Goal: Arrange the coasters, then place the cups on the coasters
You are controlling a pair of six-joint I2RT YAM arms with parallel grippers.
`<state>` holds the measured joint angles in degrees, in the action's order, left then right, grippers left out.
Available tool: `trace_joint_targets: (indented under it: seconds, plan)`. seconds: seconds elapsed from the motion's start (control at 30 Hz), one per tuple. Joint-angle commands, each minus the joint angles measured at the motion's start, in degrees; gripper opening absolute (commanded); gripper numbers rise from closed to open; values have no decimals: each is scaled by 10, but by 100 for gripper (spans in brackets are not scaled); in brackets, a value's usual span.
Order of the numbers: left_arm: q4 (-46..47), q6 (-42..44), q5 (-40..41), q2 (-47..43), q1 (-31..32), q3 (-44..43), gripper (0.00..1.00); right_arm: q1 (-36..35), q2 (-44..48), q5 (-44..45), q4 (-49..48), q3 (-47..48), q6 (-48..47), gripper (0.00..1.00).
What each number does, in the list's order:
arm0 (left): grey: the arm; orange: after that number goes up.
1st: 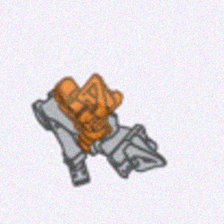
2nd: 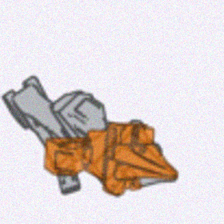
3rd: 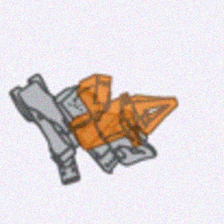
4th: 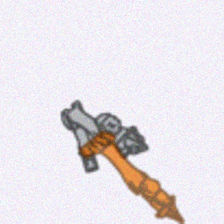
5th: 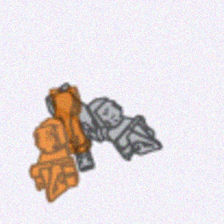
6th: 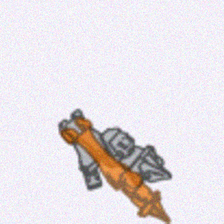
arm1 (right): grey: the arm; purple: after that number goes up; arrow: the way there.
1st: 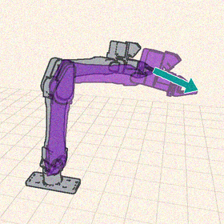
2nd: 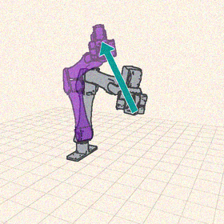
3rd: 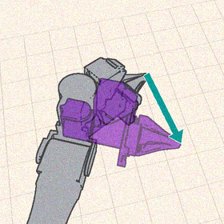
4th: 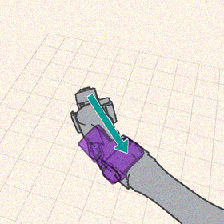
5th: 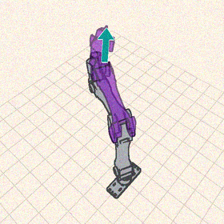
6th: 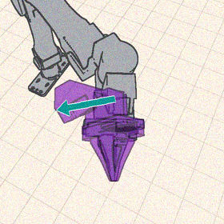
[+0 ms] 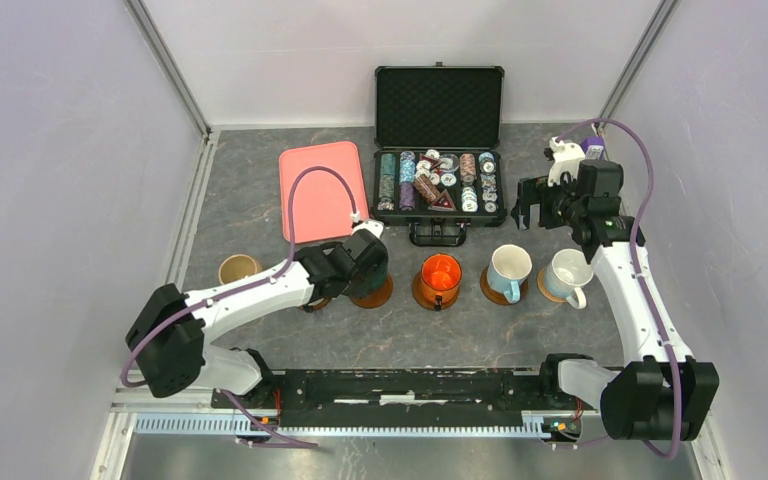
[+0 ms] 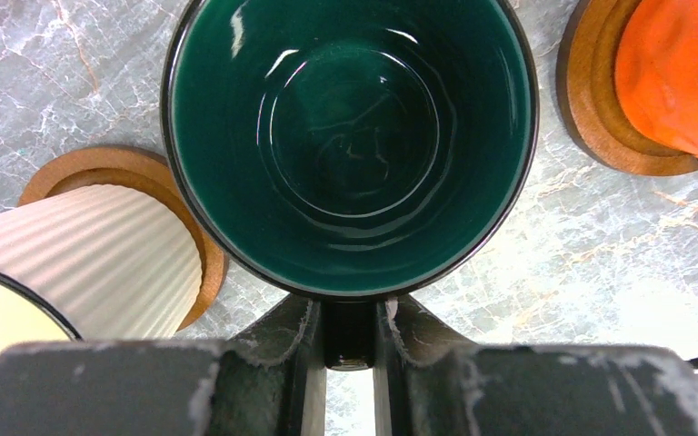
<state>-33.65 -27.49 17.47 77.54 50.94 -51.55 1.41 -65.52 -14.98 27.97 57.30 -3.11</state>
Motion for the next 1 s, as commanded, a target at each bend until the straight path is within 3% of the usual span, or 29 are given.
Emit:
trace_joint_targets:
  seconds: [0.0,0.27,0.43,0.77,0.97]
  plan:
    - [47,-18,7,3,5,4,2,1,1,0,-6,-1,-6,98]
    - [47,-19,6,9,5,15,3,2,-1,0,-5,-6,-8,98]
    - [39,0,-9,13,5,14,32,3,-1,1,-5,-6,-11,98]
    - [-14,13,-31,-3,8,7,40,7,-3,2,-4,-6,-15,98]
    - [-42,28,-57,-38,11,0,52,9,0,3,-4,-12,-16,98]
